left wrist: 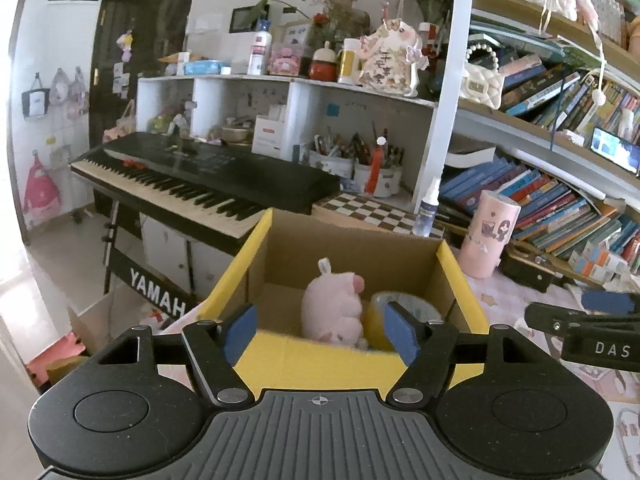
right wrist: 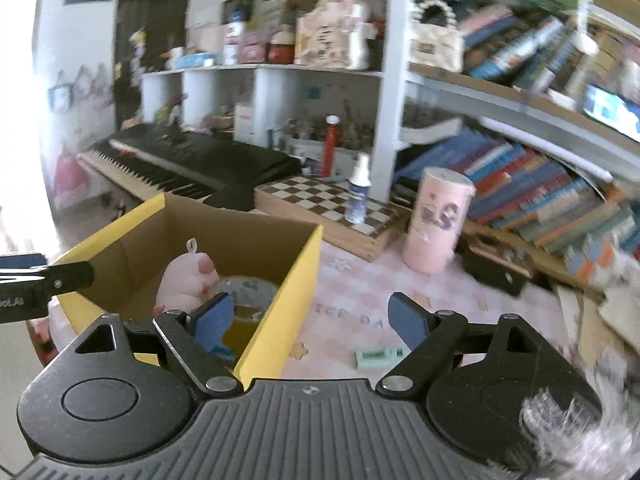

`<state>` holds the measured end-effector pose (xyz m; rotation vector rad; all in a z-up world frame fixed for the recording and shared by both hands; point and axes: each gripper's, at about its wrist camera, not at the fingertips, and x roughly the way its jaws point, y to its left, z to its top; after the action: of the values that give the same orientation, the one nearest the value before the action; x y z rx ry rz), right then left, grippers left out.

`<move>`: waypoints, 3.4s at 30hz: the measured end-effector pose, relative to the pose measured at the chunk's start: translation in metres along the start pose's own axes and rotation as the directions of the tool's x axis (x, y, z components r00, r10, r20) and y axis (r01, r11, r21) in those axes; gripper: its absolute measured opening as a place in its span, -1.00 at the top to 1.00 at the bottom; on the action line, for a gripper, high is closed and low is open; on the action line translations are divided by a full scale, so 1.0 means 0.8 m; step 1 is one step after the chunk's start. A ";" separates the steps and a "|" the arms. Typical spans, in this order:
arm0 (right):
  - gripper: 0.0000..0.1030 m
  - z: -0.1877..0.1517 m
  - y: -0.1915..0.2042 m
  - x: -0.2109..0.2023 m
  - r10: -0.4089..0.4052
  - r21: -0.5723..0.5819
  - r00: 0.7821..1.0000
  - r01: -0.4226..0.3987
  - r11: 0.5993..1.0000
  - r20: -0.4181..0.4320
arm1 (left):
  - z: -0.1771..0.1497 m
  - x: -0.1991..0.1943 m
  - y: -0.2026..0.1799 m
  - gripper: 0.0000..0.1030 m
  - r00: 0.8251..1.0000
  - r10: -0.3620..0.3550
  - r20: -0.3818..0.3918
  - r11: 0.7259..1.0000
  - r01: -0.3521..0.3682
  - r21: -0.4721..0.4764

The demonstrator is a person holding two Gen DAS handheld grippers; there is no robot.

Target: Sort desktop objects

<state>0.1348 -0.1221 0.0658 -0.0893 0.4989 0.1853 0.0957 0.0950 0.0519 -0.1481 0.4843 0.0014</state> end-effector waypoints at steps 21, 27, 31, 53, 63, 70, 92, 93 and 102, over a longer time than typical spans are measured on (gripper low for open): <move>-0.46 -0.104 0.053 -0.097 -0.046 0.124 0.994 0.058 0.991 -0.099 | -0.074 -0.085 0.021 -0.41 0.996 0.004 -0.093 1.000 -0.001 0.029; -0.46 -0.119 0.063 -0.107 -0.032 0.135 0.990 0.051 0.990 -0.140 | -0.089 -0.093 0.012 -0.52 0.991 -0.013 -0.134 0.996 0.024 0.082; -0.46 -0.127 0.067 -0.116 -0.039 0.124 0.988 0.058 0.991 -0.150 | -0.097 -0.095 0.006 -0.53 0.987 -0.035 -0.159 0.995 0.049 0.087; -0.46 -0.150 0.008 -0.120 -0.114 0.158 0.968 0.151 0.976 -0.225 | -0.108 -0.056 -0.070 -0.53 0.956 -0.141 -0.258 0.973 0.181 0.142; -0.46 -0.148 -0.057 -0.104 -0.136 0.194 0.957 0.189 0.963 -0.257 | -0.105 -0.025 -0.134 -0.53 0.942 -0.166 -0.292 0.958 0.224 0.178; -0.46 -0.147 -0.104 -0.086 -0.131 0.195 0.949 0.192 0.962 -0.286 | -0.106 -0.001 -0.178 -0.53 0.934 -0.168 -0.316 0.956 0.232 0.180; -0.38 -0.120 -0.233 -0.012 -0.062 0.197 0.959 0.119 0.973 -0.276 | -0.092 0.088 -0.280 -0.53 0.942 -0.092 -0.322 0.978 0.145 0.147; -0.38 -0.118 -0.238 -0.008 -0.056 0.200 0.960 0.114 0.973 -0.274 | -0.091 0.091 -0.283 -0.53 0.944 -0.086 -0.320 0.979 0.139 0.148; -0.34 -0.092 -0.265 0.035 -0.002 0.169 0.976 0.040 0.985 -0.216 | -0.073 0.128 -0.307 -0.53 0.962 -0.029 -0.273 0.984 0.076 0.163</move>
<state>0.1668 -0.3352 -0.0041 0.0554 0.7278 0.1111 0.1680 -0.1596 -0.0120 0.0093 0.7502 -0.1142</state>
